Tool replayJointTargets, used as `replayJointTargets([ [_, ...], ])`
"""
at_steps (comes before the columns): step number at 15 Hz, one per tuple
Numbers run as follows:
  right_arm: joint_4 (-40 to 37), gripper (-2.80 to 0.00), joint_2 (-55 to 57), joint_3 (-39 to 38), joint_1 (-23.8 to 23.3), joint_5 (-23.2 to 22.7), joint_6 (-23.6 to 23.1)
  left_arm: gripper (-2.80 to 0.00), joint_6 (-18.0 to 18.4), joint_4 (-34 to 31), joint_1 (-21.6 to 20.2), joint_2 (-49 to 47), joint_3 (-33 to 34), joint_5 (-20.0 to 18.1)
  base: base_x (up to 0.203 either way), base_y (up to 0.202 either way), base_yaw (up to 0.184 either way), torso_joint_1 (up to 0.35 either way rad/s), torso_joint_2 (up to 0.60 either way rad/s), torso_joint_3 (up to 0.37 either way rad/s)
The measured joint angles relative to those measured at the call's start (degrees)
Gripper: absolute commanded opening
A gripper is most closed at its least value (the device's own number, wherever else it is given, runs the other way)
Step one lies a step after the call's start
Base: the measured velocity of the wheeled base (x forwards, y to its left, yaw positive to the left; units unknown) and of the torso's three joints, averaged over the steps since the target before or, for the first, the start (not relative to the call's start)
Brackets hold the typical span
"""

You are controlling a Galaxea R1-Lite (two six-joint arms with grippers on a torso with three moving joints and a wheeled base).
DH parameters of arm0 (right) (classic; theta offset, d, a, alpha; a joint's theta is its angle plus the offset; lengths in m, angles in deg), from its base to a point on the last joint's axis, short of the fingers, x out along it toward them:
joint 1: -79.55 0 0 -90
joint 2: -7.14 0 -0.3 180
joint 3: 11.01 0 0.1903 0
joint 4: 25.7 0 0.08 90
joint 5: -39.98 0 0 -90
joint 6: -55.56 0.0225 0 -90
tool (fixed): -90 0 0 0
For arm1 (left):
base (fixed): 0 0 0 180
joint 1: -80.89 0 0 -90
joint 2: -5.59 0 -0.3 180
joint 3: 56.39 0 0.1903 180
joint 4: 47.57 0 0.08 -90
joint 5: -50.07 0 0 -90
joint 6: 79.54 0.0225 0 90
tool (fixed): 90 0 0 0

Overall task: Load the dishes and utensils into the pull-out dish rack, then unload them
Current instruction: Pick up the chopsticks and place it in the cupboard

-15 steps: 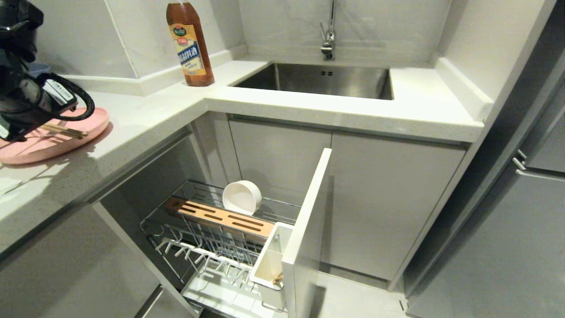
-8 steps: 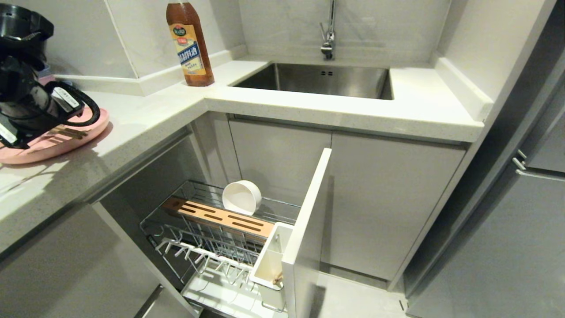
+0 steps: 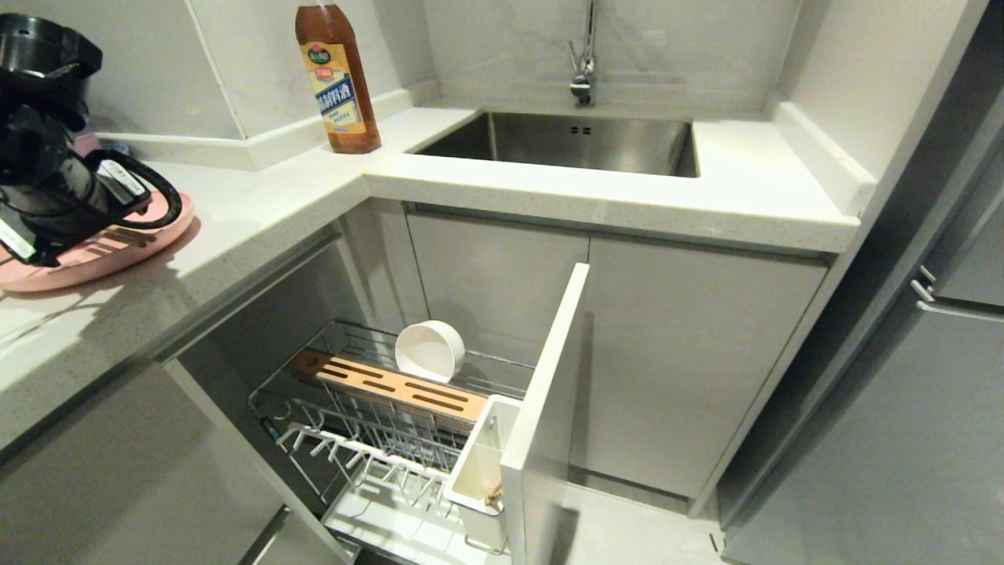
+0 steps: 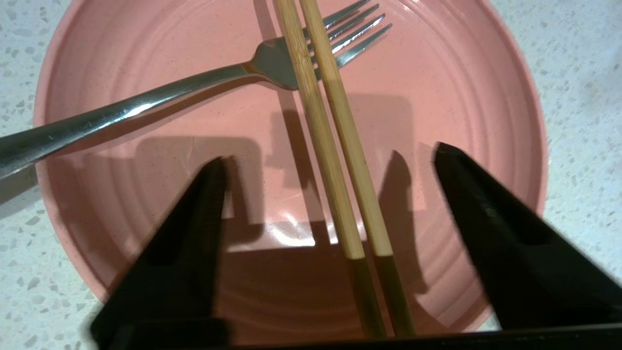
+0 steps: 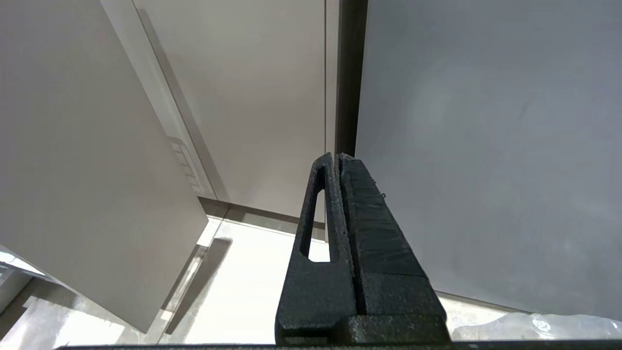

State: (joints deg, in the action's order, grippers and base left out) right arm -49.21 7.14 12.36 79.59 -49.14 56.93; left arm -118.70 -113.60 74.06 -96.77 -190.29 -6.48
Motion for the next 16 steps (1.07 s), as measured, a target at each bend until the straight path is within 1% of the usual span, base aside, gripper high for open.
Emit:
replayJointTargets([
  [12, -0.02, -2.80, 0.00, 0.00, -0.02, 0.00, -0.02, -2.80, -0.13, 0.15, 0.18, 0.46, 0.06, 0.00, 0.000, 0.000, 0.000, 0.000, 0.00, 0.000],
  [16, -0.02, -2.80, 0.00, 0.00, -0.02, 0.00, 0.01, -2.80, -0.14, 0.06, 0.18, 1.93, -0.40, 0.17, 0.000, 0.000, 0.000, 0.000, 0.00, 0.000],
])
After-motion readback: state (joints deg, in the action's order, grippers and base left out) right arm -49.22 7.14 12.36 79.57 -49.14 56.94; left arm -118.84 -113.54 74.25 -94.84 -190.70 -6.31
